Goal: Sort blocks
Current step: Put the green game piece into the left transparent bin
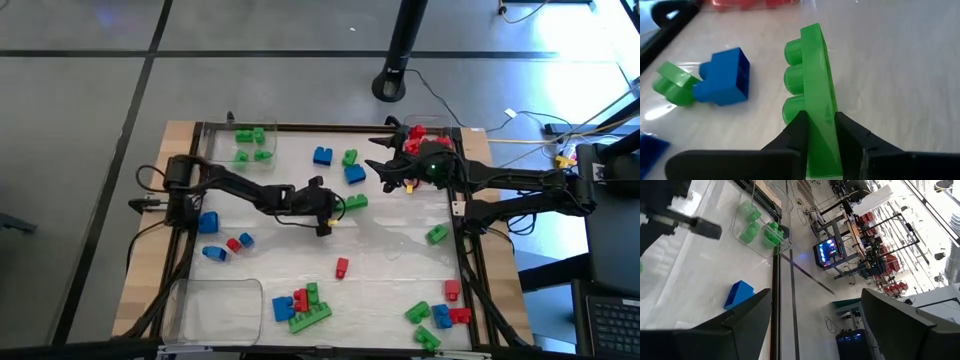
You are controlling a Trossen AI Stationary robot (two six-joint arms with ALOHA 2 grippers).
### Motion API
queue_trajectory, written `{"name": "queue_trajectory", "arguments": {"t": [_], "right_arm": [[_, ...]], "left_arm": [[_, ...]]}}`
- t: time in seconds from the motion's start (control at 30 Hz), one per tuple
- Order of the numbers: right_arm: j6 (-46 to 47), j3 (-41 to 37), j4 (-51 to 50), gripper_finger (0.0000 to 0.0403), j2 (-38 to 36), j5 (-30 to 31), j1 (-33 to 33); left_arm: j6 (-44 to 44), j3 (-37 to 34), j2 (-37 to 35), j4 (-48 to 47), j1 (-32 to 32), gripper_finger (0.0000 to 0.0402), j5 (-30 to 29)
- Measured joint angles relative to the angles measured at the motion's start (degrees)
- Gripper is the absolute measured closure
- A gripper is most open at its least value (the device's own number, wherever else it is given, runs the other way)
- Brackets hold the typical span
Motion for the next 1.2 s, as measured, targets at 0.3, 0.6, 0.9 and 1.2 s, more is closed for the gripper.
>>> {"name": "queue_trajectory", "arguments": {"t": [0.3, 0.6, 0.9, 1.2], "right_arm": [[0.0, 0.0, 0.0, 0.0094, 0.0, 0.0, 0.0], [0.0, 0.0, -0.2, 0.0094, 0.0, 0.0, 0.0], [0.0, 0.0, -0.2, 0.0094, 0.0, 0.0, 0.0], [0.0, 0.0, -0.2, 0.0094, 0.0, 0.0, 0.0]], "left_arm": [[0.0, 0.1, -5.6, -4.2, -1.0, 0.0346, -4.6], [-0.6, 0.1, -13.5, -14.2, -1.3, 0.0343, -13.8], [-2.2, 0.1, -21.3, -26.2, -0.6, 0.0341, -22.3], [-5.1, -3.2, -29.9, -36.5, 3.3, 0.0334, -29.4]]}}
